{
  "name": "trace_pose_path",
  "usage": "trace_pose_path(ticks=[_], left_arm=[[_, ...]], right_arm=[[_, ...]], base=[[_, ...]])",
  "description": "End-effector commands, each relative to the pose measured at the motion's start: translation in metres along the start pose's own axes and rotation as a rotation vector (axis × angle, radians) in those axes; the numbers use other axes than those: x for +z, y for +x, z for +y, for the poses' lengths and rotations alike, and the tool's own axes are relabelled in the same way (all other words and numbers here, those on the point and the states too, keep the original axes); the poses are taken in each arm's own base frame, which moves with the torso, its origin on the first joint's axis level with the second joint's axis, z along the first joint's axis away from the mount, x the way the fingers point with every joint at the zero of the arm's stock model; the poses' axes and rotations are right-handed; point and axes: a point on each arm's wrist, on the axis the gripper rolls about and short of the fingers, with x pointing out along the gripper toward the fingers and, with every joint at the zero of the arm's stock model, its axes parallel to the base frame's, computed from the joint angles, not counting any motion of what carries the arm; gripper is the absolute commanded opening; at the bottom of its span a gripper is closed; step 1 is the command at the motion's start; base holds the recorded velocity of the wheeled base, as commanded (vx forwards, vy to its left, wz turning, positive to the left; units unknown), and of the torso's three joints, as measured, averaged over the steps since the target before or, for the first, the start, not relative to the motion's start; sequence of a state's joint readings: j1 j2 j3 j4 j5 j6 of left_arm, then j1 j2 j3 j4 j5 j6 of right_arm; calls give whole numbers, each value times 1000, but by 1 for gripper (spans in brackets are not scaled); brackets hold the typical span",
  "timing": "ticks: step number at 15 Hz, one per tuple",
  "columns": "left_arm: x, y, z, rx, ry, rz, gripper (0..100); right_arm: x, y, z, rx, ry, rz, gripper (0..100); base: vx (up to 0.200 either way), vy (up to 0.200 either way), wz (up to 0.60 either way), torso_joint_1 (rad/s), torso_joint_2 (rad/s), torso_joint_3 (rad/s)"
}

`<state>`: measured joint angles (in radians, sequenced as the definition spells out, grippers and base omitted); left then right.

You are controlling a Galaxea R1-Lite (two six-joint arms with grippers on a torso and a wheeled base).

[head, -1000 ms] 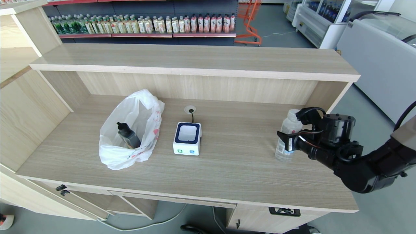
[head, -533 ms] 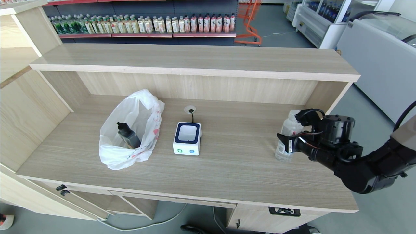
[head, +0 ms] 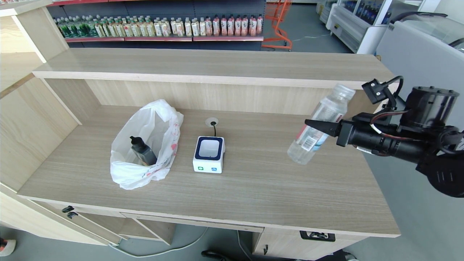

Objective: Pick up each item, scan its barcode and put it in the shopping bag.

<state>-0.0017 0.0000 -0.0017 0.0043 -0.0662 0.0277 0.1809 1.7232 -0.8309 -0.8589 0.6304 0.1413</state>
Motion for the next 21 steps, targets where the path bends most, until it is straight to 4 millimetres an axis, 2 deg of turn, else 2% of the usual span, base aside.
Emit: trace_pose_path(ticks=[1, 5, 12, 15, 21], left_arm=[[0, 0, 0, 0, 0, 2, 100], [0, 0, 0, 0, 0, 1, 100], [0, 0, 0, 0, 0, 2, 100], [0, 0, 0, 0, 0, 1, 100], [0, 0, 0, 0, 0, 2, 100]], right_arm=[[16, -23, 34, 103, -17, -32, 0], [-10, -23, 73, 231, 21, 51, 0], [-22, -23, 106, 376, 71, 149, 0], [-35, -26, 111, 381, 97, 201, 0], [-32, -23, 122, 415, 191, 245, 0]], base=[[0, 0, 0, 0, 0, 0], [0, 0, 0, 0, 0, 0], [0, 0, 0, 0, 0, 0], [0, 0, 0, 0, 0, 0], [0, 0, 0, 0, 0, 0]])
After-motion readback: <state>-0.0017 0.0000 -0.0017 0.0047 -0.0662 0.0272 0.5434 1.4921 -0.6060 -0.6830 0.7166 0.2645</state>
